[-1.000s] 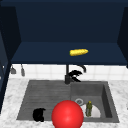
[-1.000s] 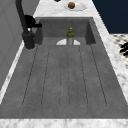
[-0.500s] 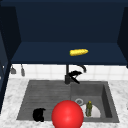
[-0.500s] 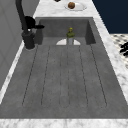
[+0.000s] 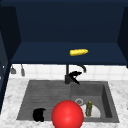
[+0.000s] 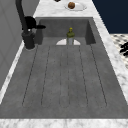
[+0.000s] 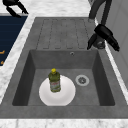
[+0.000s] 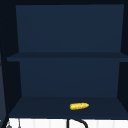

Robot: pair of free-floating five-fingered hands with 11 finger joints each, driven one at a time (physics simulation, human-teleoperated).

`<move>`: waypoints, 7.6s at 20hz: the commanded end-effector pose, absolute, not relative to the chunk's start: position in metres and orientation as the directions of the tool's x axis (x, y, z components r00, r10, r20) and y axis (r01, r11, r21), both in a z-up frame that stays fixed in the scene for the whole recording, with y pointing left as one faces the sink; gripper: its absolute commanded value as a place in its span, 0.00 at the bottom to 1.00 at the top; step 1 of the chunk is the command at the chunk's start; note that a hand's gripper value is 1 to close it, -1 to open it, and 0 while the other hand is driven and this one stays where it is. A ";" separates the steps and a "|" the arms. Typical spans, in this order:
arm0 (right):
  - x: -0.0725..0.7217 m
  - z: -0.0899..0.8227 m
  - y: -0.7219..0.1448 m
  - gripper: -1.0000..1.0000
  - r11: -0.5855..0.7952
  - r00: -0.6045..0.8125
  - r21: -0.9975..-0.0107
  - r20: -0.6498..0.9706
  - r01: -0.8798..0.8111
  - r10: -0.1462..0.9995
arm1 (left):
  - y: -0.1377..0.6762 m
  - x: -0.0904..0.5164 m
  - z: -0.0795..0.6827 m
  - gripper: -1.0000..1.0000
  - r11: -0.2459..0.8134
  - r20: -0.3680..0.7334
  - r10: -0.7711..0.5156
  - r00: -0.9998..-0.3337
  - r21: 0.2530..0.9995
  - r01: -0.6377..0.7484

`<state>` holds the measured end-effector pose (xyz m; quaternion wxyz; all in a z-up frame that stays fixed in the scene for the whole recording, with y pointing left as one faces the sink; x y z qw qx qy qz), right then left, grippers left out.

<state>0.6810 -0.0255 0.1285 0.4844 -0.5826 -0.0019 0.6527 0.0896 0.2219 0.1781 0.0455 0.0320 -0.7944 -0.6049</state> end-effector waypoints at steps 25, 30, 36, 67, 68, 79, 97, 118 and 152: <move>0.701 0.123 0.005 1.00 -0.508 0.193 -0.622 -0.725 -0.596 0.661 | 0.222 0.090 0.178 0.50 0.266 0.034 -0.106 -0.994 0.964 0.004; 0.695 0.108 0.008 1.00 -0.505 0.279 -0.664 -0.717 -0.551 0.639 | 0.222 0.090 0.178 0.50 0.266 0.034 -0.106 -0.994 0.964 0.004; 0.689 0.103 0.011 1.00 -0.487 0.379 -0.693 -0.709 -0.532 0.595 | 0.222 0.090 0.178 0.50 0.266 0.034 -0.106 -0.994 0.964 0.004; 0.696 0.129 -0.022 0.00 -0.308 0.384 -0.693 -0.651 -0.651 0.655 | 0.222 0.090 0.178 0.50 0.266 0.034 -0.106 -0.994 0.964 0.004; 0.695 0.125 -0.022 0.00 -0.281 0.386 -0.703 -0.628 -0.653 0.676 | 0.222 0.090 0.178 0.50 0.266 0.034 -0.106 -0.994 0.964 0.004; 0.699 0.167 -0.021 0.00 -0.208 0.372 -0.678 -0.603 -0.705 0.705 | 0.222 0.090 0.178 0.50 0.266 0.034 -0.106 -0.994 0.964 0.004; 0.699 0.158 -0.038 0.00 -0.155 0.215 -0.696 -0.414 -0.702 0.884 | 0.222 0.090 0.178 0.50 0.266 0.034 -0.106 -0.994 0.964 0.004; 0.711 0.141 -0.047 1.00 -0.159 0.115 -0.657 -0.354 -0.737 0.928 | 0.222 0.090 0.178 0.50 0.266 0.034 -0.106 -0.994 0.964 0.004; 0.720 0.125 0.003 1.00 -0.347 0.150 -0.589 -0.633 -0.730 0.759 | 0.222 0.090 0.178 0.50 0.266 0.034 -0.106 -0.994 0.964 0.004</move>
